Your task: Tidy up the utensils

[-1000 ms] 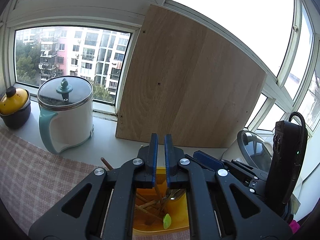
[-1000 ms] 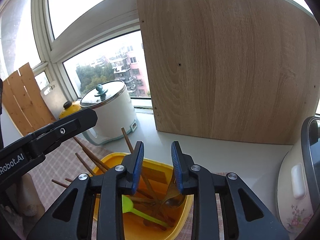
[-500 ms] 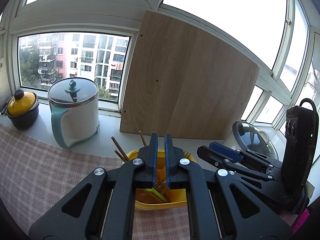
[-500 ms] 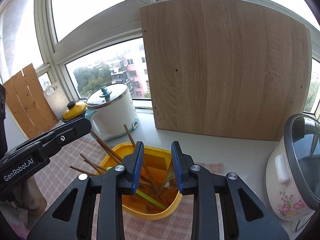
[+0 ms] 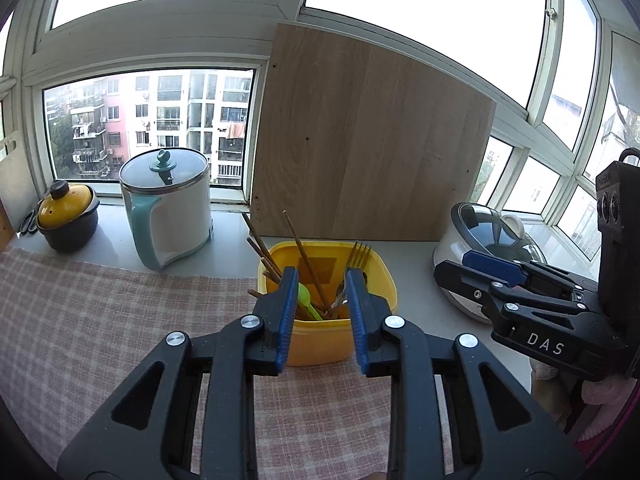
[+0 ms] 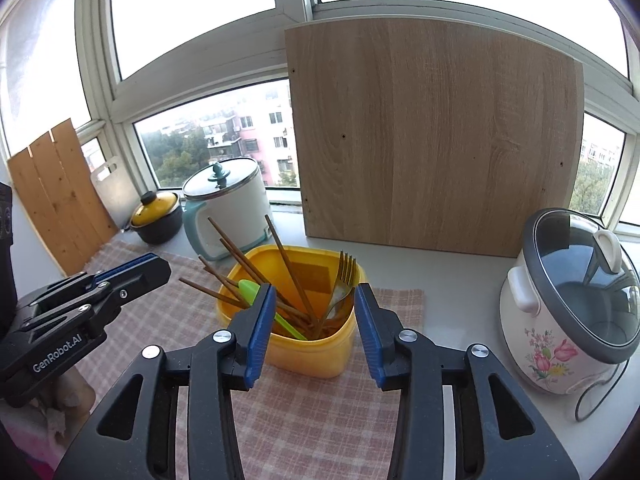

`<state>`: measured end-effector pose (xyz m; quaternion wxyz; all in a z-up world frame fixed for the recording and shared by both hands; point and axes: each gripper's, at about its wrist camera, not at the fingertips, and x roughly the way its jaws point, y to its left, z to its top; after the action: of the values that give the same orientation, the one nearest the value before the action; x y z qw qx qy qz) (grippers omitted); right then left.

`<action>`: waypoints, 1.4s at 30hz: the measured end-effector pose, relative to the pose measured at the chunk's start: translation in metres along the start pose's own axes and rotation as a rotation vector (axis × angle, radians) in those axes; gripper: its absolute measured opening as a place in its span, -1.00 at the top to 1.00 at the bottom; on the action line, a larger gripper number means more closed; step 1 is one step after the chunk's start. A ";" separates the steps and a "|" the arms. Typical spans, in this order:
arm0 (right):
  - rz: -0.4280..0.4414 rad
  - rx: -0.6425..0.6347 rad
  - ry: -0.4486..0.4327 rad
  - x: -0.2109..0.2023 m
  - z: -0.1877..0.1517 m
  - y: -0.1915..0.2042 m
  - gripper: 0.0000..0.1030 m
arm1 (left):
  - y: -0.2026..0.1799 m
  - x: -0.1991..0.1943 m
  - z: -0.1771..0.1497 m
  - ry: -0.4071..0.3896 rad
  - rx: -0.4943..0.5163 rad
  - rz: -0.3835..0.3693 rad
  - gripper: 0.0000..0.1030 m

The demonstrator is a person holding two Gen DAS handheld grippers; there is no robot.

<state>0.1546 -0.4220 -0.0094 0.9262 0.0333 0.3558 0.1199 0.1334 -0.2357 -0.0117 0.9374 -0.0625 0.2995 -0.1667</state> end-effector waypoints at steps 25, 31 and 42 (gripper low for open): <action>-0.150 -0.015 -0.086 -0.064 -0.025 0.027 -0.62 | -0.017 -0.064 -0.029 0.025 0.097 0.101 -0.91; -0.156 -0.010 -0.092 -0.066 -0.025 0.027 -0.66 | -0.015 -0.068 -0.031 0.030 0.086 0.113 -0.94; -0.150 -0.023 -0.084 -0.063 -0.027 0.031 -0.67 | -0.013 -0.073 -0.028 0.024 0.084 0.128 -0.97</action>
<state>0.0855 -0.4084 0.0158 0.9470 0.0011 0.3168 0.0527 0.0575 -0.2233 0.0073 0.9443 -0.0018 0.3068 -0.1194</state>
